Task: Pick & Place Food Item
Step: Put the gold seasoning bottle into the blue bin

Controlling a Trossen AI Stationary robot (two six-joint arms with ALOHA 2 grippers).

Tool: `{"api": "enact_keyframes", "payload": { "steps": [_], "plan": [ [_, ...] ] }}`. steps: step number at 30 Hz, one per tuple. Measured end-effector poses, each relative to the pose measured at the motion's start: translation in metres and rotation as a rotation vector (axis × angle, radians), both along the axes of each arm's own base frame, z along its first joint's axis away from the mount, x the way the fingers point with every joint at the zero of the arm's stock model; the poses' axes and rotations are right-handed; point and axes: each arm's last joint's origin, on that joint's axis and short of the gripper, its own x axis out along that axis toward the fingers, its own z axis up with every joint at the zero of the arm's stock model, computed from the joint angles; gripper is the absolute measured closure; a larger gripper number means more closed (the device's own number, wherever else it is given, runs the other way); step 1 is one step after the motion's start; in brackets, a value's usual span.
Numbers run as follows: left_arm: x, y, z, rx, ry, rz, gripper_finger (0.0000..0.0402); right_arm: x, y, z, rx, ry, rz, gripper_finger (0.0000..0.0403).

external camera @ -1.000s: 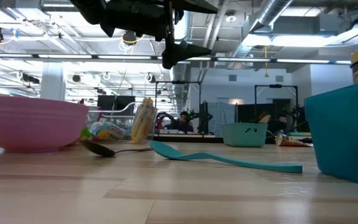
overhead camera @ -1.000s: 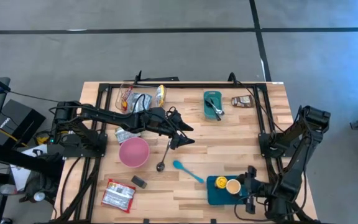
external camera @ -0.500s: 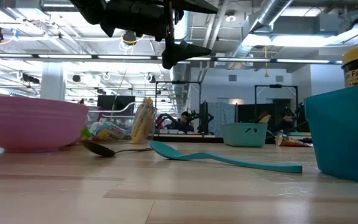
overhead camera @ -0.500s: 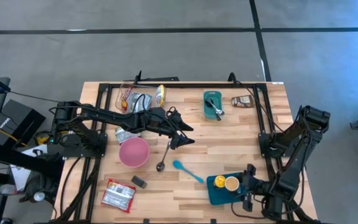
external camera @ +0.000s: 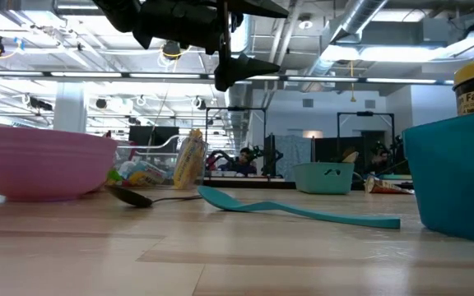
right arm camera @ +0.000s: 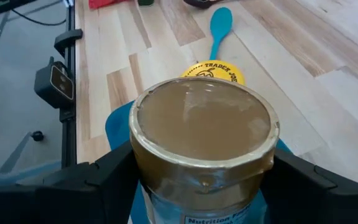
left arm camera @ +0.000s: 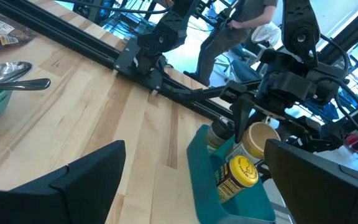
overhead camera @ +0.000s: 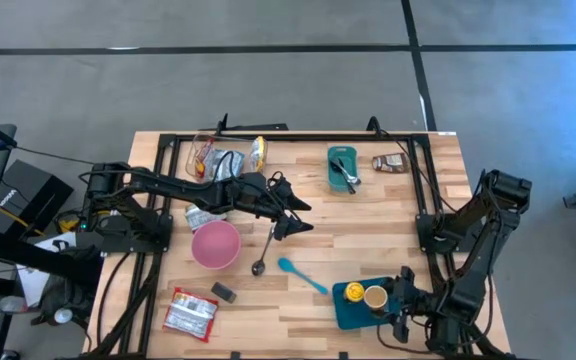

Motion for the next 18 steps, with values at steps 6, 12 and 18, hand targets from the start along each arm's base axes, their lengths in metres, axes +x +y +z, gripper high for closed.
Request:
{"api": "enact_keyframes", "payload": {
  "steps": [6, 12, 18],
  "plan": [
    [0.0, -0.0001, 0.0, 0.0, 0.0, 0.0, 0.0023, -0.0023, 0.0002, 0.0002, 0.028, -0.015, -0.027, 0.0131],
    [0.0, 0.0, 0.0, 0.0, 0.0, 0.0, 0.0023, -0.0043, -0.0039, -0.0006, 0.02, -0.027, -0.068, 0.0131],
    [0.0, 0.0, 0.0, 0.0, 0.0, 0.0, 0.0023, -0.0038, -0.0042, 0.0001, -0.005, -0.054, -0.066, 0.0131]
  ]
}}
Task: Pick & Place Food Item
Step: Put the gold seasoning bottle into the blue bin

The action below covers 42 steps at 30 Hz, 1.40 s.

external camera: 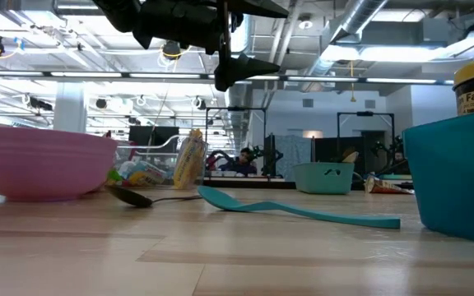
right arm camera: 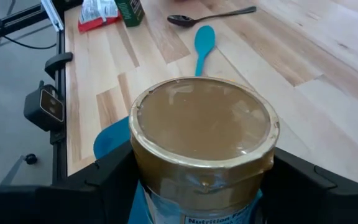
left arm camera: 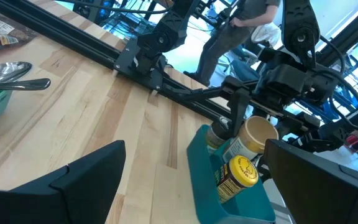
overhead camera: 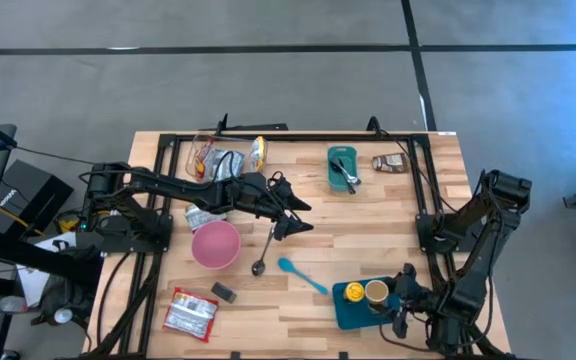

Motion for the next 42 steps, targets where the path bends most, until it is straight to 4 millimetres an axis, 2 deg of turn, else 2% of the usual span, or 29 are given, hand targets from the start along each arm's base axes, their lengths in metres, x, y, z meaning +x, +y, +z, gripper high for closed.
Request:
{"api": "enact_keyframes", "payload": {
  "steps": [9, 19, 36, 42],
  "plan": [
    [0.0, 0.0, 0.0, 0.0, 0.0, 0.0, 0.0023, 0.0, 0.0, 0.0, -0.022, -0.016, 0.003, 0.0131],
    [0.0, 0.0, 0.0, 0.0, 0.0, 0.0, 0.0023, 0.002, 0.012, -0.016, -0.031, -0.022, 0.012, 0.0132],
    [0.0, 0.0, 0.0, 0.0, 0.0, 0.0, 0.0023, 0.003, 0.01, -0.017, -0.08, -0.002, 0.03, 0.0132],
    [0.0, 0.0, 0.0, 0.0, 0.0, 0.0, 0.0023, 0.003, 0.01, -0.017, -0.078, -0.002, 0.03, 0.0098]
  ]
}}
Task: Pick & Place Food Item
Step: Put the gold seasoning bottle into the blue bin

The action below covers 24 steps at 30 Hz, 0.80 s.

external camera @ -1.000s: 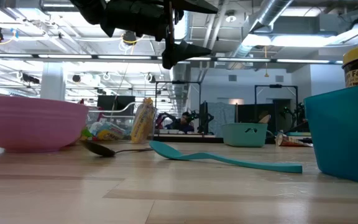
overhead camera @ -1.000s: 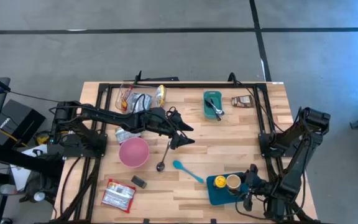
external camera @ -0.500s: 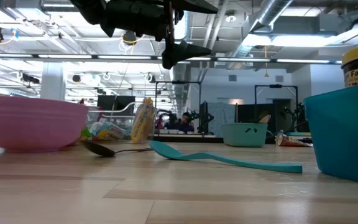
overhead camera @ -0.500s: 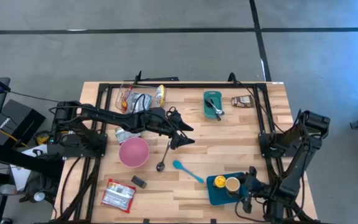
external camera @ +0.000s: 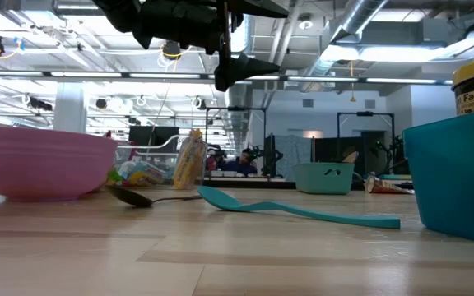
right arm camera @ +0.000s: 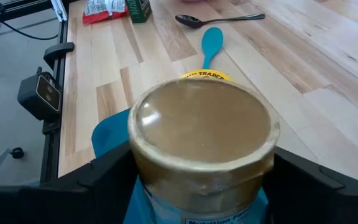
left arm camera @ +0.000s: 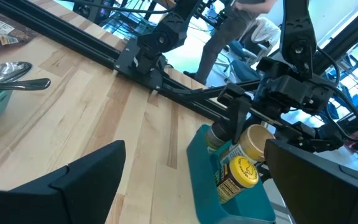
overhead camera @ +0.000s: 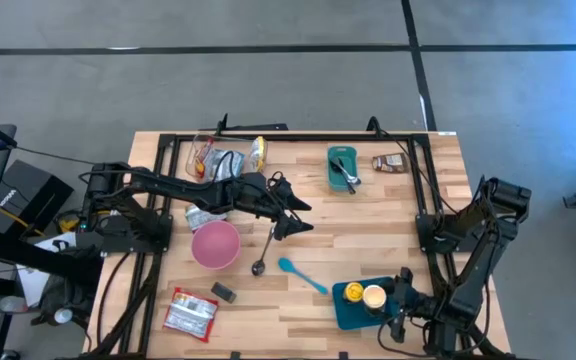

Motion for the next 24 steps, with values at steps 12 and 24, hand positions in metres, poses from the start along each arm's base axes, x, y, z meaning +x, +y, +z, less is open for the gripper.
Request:
{"api": "enact_keyframes", "payload": {
  "steps": [12, 24],
  "plan": [
    [0.0, -0.0001, 0.0, 0.0, 0.0, 0.0, 0.0023, -0.0001, -0.0002, -0.0003, -0.001, 0.003, 0.001, 0.0098],
    [0.0, 0.0, 0.0, 0.0, 0.0, 0.0, 0.0023, -0.0011, -0.002, 0.0049, 0.022, 0.013, 0.008, 0.0097]
  ]
}}
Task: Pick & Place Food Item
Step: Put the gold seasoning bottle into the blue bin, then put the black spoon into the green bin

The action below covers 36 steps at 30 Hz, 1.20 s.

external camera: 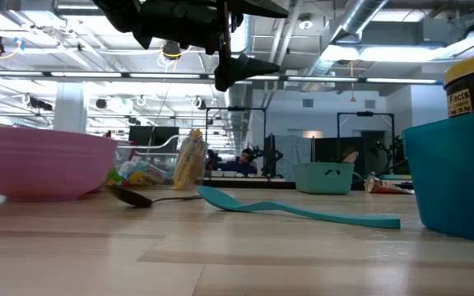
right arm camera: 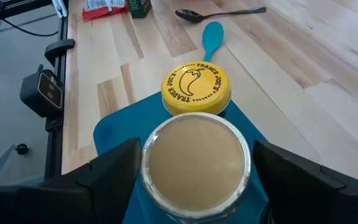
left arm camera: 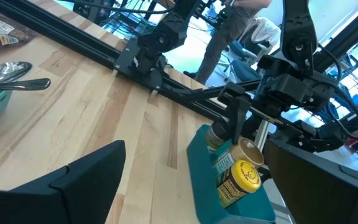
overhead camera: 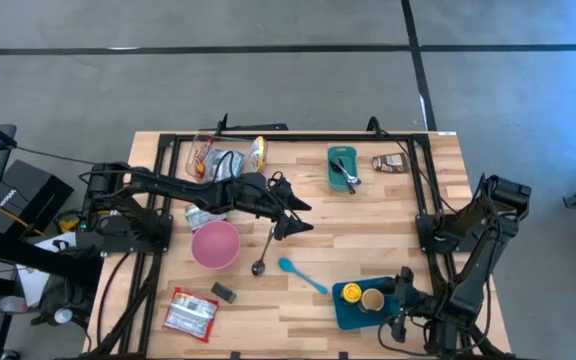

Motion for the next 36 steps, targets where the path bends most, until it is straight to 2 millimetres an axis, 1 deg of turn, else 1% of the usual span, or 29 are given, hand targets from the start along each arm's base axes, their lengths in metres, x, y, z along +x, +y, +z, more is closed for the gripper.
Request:
{"api": "enact_keyframes", "payload": {
  "steps": [15, 22, 30, 36],
  "plan": [
    [0.0, 0.0, 0.0, 0.0, 0.0, 0.0, 0.0023, -0.005, -0.013, 0.034, 0.046, -0.046, 0.038, 0.0097],
    [0.0, 0.0, 0.0, 0.0, 0.0, 0.0, 0.0023, -0.01, -0.026, 0.06, 0.095, -0.088, 0.071, 0.0097],
    [0.0, 0.0, 0.0, 0.0, 0.0, 0.0, 0.0023, -0.018, -0.047, 0.095, 0.192, -0.154, 0.104, 0.0097],
    [0.0, 0.0, 0.0, 0.0, 0.0, 0.0, 0.0023, -0.025, -0.062, 0.114, 0.2, -0.193, 0.148, 0.0101]
  ]
}}
